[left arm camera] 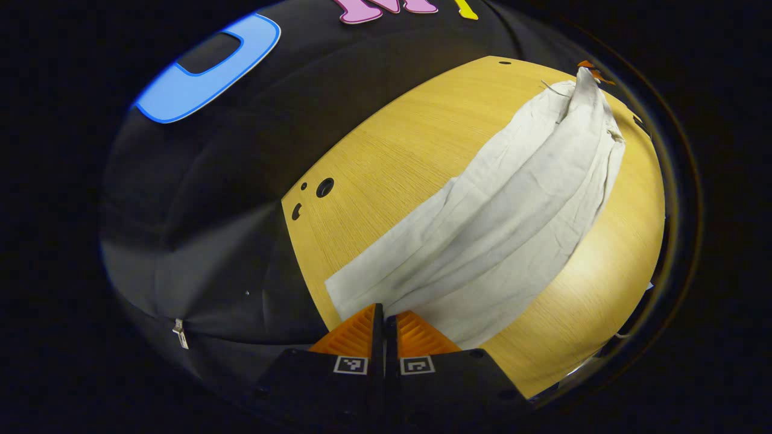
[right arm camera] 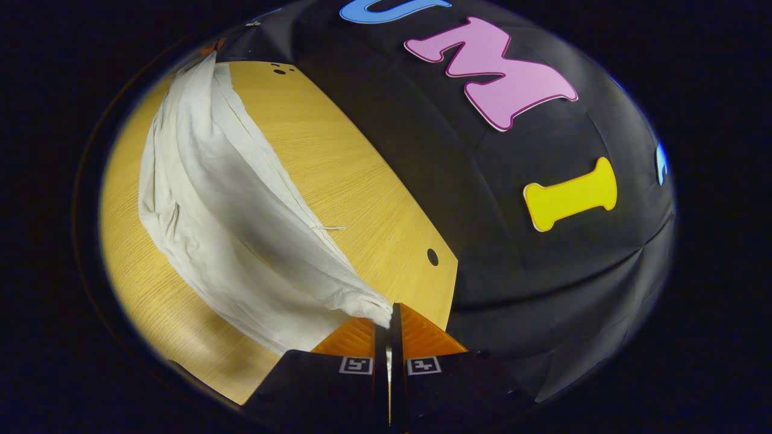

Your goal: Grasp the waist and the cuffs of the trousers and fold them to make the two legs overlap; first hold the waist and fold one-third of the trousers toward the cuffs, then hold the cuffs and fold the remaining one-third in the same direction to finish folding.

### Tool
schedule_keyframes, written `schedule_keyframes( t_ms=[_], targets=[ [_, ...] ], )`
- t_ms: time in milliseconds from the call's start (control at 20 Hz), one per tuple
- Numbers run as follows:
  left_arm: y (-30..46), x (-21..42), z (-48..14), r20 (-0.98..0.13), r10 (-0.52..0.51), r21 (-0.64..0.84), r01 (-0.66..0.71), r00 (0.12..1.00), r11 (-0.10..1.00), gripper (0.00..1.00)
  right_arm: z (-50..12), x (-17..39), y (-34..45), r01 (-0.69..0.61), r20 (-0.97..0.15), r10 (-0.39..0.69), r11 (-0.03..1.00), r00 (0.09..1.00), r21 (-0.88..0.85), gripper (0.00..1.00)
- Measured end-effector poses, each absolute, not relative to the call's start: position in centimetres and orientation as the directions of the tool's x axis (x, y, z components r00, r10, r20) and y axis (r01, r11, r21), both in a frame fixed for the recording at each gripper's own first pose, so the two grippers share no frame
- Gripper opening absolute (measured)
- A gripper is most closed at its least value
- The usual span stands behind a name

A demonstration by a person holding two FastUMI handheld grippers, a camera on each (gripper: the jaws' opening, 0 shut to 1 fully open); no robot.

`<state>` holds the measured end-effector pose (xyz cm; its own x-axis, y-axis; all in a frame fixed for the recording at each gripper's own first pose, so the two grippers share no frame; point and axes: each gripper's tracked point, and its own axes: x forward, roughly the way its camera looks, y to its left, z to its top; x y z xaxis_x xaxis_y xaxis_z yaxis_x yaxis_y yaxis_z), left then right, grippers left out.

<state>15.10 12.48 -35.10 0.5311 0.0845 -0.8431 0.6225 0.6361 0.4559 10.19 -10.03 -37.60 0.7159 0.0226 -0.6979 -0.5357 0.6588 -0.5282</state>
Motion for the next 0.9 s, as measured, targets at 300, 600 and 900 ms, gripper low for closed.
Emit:
schedule_keyframes(
  t_ms=[300, 600, 900],
  targets=[
    [13.9, 16.8, -40.0, -0.896, 0.099, 0.378, 0.626, 0.433, 0.682, 0.06, -42.8, 11.9, -9.8, -0.611, -0.780, 0.033, 0.642, 0.625, -0.463, 0.06],
    [13.9, 18.3, -43.6, -0.918, 0.116, 0.363, 0.681, 0.380, 0.636, 0.05, -48.1, 12.1, -9.6, -0.681, -0.841, 0.012, 0.593, 0.540, -0.429, 0.06],
    [14.3, 19.6, -43.6, -0.891, 0.130, 0.426, 0.705, 0.434, 0.567, 0.09, -49.3, 11.5, -9.6, -0.670, -0.814, -0.028, 0.553, 0.580, -0.496, 0.14]
  ],
)
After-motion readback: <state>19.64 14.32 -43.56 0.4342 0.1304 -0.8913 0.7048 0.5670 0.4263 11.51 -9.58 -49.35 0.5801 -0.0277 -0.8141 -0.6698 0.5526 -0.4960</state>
